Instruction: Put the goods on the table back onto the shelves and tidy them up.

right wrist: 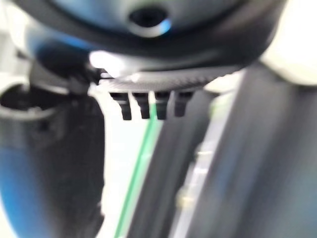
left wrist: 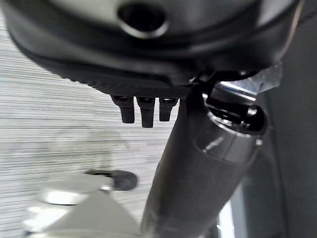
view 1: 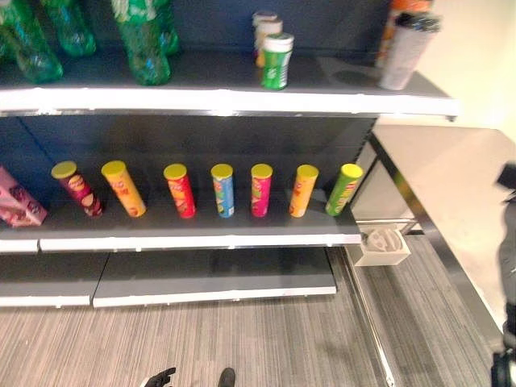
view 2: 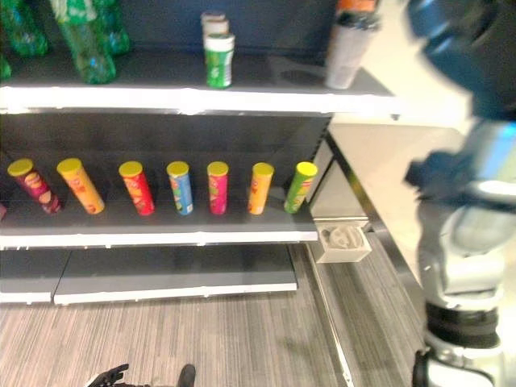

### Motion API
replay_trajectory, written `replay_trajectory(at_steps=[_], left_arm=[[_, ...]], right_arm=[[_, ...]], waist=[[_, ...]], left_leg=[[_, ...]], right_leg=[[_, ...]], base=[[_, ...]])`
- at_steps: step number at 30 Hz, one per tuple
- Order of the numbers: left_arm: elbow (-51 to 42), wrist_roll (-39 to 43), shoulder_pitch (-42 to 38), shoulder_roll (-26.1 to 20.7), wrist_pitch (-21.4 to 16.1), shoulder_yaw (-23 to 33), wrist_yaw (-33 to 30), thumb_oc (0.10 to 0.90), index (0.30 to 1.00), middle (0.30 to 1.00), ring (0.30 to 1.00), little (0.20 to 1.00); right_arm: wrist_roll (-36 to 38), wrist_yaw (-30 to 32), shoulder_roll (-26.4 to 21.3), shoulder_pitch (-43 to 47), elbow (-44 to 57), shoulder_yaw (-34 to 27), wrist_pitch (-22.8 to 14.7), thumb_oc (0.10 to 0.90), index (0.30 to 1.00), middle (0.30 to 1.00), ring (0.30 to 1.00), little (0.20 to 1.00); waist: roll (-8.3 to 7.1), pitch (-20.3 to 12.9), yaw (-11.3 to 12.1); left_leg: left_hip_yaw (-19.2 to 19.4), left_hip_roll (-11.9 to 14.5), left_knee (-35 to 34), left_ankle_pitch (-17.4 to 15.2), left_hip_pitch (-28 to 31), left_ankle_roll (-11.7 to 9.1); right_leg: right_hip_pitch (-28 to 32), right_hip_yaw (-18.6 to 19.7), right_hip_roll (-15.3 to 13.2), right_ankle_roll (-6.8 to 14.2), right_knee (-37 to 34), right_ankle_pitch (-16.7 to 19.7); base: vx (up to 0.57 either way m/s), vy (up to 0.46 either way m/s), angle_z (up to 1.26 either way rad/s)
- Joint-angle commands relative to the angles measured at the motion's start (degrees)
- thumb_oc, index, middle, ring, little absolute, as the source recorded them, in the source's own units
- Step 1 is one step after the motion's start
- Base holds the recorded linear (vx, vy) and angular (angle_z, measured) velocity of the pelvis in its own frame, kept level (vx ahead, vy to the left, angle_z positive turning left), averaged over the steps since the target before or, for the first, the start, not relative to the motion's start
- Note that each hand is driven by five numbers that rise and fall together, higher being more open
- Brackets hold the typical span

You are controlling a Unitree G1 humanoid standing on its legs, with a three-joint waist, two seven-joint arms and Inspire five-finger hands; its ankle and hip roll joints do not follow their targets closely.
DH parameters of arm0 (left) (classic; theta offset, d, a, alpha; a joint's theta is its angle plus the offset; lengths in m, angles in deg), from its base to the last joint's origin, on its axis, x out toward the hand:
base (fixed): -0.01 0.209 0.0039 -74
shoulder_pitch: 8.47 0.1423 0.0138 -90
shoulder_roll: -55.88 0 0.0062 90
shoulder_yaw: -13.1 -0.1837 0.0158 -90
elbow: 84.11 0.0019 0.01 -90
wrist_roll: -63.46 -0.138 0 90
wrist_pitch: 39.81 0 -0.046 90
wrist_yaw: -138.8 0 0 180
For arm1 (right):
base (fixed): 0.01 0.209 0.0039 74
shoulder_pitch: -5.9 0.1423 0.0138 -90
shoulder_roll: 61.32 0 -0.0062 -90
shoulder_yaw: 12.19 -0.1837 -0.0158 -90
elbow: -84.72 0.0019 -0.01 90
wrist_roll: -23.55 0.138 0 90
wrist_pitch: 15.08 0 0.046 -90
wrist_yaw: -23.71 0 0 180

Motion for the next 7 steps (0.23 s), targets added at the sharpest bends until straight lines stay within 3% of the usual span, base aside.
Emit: replay_trajectory(at_steps=[1,5,7], left_arm=[[-1.0,-2.1,-2.2,-3.5,-2.4,-2.2,1.6,0.8,0.9,0.9,0.9,0.9],[-3.2,-2.3,-2.3,-4.3,-2.9,-1.8,2.5,0.8,0.9,0.9,0.9,0.9],[-4.6,-3.6,-2.8,-4.4,-3.2,-0.7,3.9,0.8,0.9,0.9,0.9,0.9]], right_arm=[[6.2,-8.8,-3.6,6.4,-3.1,0.5,0.7,0.8,0.9,0.9,0.9,0.9],[9.4,-14.5,-1.6,-0.9,-1.8,1.6,3.0,0.8,0.9,0.9,0.9,0.9],[10.7,-22.3,4.0,-14.7,-2.2,4.7,8.2,0.8,0.9,0.9,0.9,0.9]], waist=[[-2.42,0.2,2.4],[-1.63,0.2,0.9],[-0.44,0.3,-1.5]], left_leg=[[0.7,1.0,0.4,-9.7,3.6,-0.7],[2.2,1.4,0.4,-9.8,4.0,-0.8],[4.0,1.7,0.4,-9.8,4.5,-0.9]], right_leg=[[-1.2,-2.4,-2.5,3.3,0.8,1.2],[-1.8,-1.0,-2.4,3.2,0.8,1.5],[-2.2,0.5,-2.3,3.1,0.8,1.7]], base=[[-0.03,-0.011,-0.32],[-0.02,-0.001,-0.36],[-0.04,-0.018,-0.33]])
